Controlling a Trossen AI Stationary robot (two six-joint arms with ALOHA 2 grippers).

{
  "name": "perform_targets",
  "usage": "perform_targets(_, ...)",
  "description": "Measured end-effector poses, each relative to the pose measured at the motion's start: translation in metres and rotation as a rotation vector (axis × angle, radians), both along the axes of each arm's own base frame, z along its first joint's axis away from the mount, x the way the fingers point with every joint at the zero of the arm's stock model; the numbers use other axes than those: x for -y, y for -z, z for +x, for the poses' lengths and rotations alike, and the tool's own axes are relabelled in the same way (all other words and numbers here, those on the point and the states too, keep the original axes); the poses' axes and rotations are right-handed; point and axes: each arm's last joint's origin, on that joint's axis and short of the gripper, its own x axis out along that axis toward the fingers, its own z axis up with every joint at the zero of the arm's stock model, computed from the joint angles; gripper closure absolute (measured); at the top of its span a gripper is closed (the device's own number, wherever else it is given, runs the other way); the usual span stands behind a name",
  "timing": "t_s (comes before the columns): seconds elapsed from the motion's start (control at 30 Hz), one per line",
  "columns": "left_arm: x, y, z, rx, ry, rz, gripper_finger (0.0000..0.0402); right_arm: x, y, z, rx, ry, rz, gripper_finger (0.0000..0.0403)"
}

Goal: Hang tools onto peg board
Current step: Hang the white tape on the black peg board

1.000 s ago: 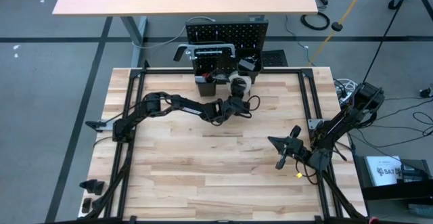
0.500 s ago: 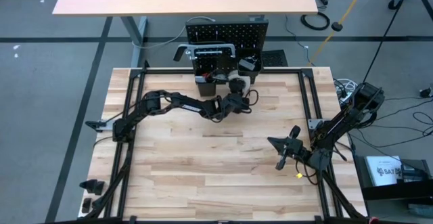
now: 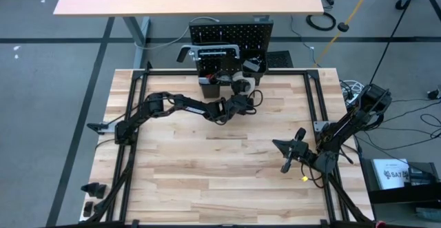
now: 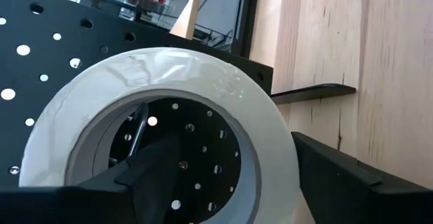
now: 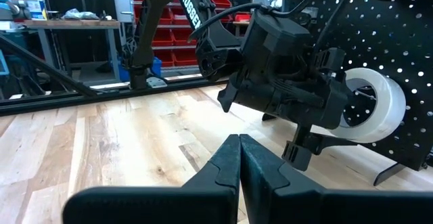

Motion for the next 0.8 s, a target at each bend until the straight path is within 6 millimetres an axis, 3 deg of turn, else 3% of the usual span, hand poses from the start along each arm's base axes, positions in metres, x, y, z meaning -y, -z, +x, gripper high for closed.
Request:
perform_targets(0.43, 0.012, -0.004, 0.004, -0.036, 0.067, 0.066, 0.0122, 0.0, 0.0, 0.0, 0.0, 0.0, 0.0, 0.0403)
perform_targets(0.8, 0.007, -0.005, 0.004, -0.054, 0.08, 0.082, 0.0122, 0.0, 0.0, 0.0, 0.005, 0.0, 0.009, 0.0403)
